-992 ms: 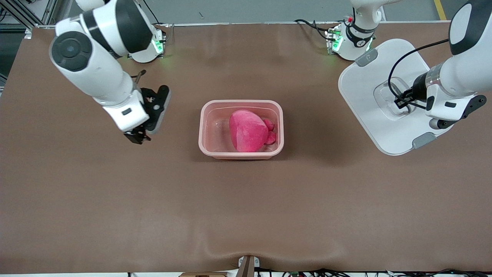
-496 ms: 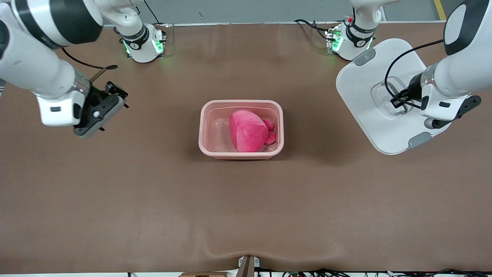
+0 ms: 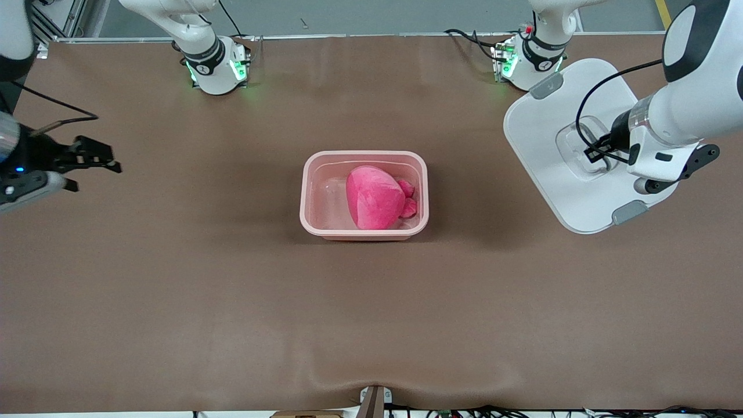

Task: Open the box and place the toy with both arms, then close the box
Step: 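Open the right gripper and withdraw it to the table edge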

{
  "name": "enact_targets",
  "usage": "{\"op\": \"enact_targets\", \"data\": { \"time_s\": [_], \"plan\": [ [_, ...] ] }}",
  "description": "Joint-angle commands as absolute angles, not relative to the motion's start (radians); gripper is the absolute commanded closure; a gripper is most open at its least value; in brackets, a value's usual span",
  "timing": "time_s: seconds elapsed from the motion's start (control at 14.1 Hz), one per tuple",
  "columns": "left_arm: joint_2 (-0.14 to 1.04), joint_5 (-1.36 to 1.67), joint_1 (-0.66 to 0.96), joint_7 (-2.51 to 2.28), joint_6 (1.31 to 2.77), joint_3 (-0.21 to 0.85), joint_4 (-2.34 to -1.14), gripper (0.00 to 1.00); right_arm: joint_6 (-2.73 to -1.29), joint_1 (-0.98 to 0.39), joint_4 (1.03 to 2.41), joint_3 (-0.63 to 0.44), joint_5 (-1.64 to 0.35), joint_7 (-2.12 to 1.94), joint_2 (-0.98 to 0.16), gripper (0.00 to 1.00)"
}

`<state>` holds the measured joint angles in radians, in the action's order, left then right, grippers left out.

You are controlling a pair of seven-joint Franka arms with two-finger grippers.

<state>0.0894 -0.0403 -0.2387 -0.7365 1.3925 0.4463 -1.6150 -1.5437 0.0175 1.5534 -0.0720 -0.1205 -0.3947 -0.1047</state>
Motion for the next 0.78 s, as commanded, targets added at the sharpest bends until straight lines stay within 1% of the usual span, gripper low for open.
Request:
{"op": "enact_targets", "data": {
  "time_s": [0.0, 0.14, 0.28, 0.5, 0.64, 0.71],
  "plan": [
    [0.066, -0.02, -0.242, -0.746, 1.411, 0.451, -1.634, 1.0, -1.546, -0.008, 1.562, -0.138, -0.111, -0.339, -0.081, 0.0],
    [0.078, -0.02, -0.241, -0.799, 1.42, 0.468, -1.628, 1.0, -1.537, -0.009, 1.562, -0.153, -0.069, -0.231, -0.066, 0.0],
    [0.103, -0.021, -0.241, -0.908, 1.446, 0.514, -1.606, 1.0, -1.539, -0.015, 1.552, -0.158, -0.026, -0.198, -0.063, 0.0],
    [0.159, -0.021, -0.223, -1.084, 1.462, 0.567, -1.545, 1.0, -1.523, -0.014, 1.531, -0.158, 0.009, -0.14, -0.066, 0.0],
    [0.182, -0.025, -0.175, -1.19, 1.476, 0.571, -1.534, 1.0, -1.506, -0.009, 1.528, -0.156, 0.009, -0.138, -0.066, 0.0],
    [0.187, -0.028, -0.149, -1.244, 1.505, 0.571, -1.528, 1.0, -1.508, -0.006, 1.528, -0.156, 0.009, -0.138, -0.066, 0.0]
  ]
}}
